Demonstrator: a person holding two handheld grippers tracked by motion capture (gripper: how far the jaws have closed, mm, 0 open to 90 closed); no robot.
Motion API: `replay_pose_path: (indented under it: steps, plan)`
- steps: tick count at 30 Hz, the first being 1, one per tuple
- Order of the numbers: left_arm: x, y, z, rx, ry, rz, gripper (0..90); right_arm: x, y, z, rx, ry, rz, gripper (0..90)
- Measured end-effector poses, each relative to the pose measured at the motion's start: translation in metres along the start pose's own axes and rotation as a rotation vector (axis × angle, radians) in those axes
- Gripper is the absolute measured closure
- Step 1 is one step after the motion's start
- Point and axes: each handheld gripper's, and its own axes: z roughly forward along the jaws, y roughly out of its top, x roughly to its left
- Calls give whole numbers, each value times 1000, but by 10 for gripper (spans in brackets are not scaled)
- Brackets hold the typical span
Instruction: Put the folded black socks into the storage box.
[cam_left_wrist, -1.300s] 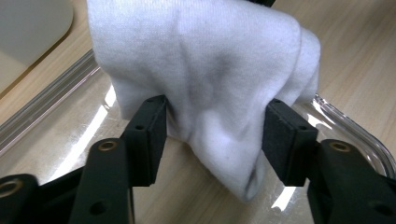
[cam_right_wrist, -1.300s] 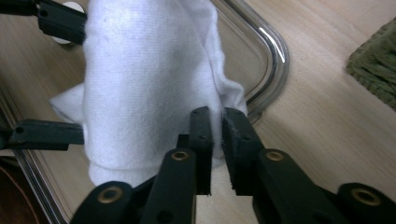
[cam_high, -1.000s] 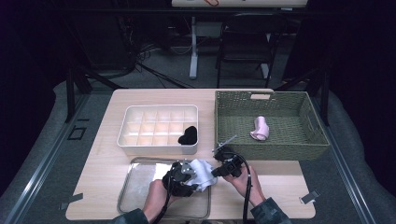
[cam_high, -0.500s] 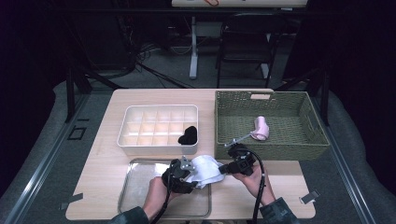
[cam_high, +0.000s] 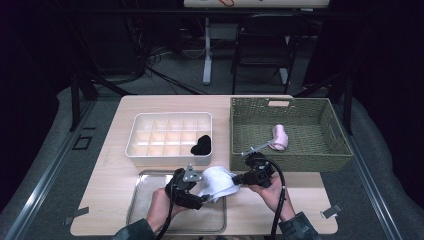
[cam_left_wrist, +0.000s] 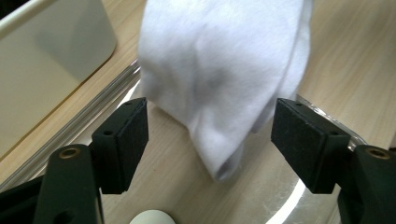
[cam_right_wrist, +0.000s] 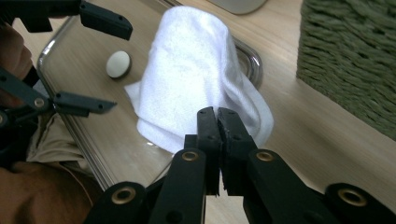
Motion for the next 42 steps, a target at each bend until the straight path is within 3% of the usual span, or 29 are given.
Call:
replay_pose_path:
  steps: [1, 12, 17, 21, 24, 27, 33, 36, 42]
  plan:
    - [-1, 1, 0, 6, -17, -1, 267, 2, 0, 0, -8, -1, 4, 886]
    - [-18, 13, 4, -19, -9, 61, 257, 16, 4, 10, -5, 32, -27, 884]
    - [-19, 17, 10, -3, 38, 80, 273, 21, 5, 15, -17, 37, -27, 884]
    - [-21, 19, 18, 10, 90, 114, 299, 19, 4, 23, 9, 26, -26, 882]
    - [-20, 19, 22, 43, 97, 124, 358, 18, 3, 29, 47, 13, -27, 879]
    - [-16, 18, 27, 71, 63, 113, 477, 14, 2, 32, 55, 9, -26, 877]
    - [-15, 18, 30, 91, 58, 126, 666, 6, 0, 26, 36, -5, -6, 876]
    - [-15, 19, 29, 93, 51, 130, 700, 7, 0, 23, 17, 0, -11, 879]
    - [-10, 19, 27, 58, 35, 100, 716, 4, 0, 21, 17, -7, -10, 831]
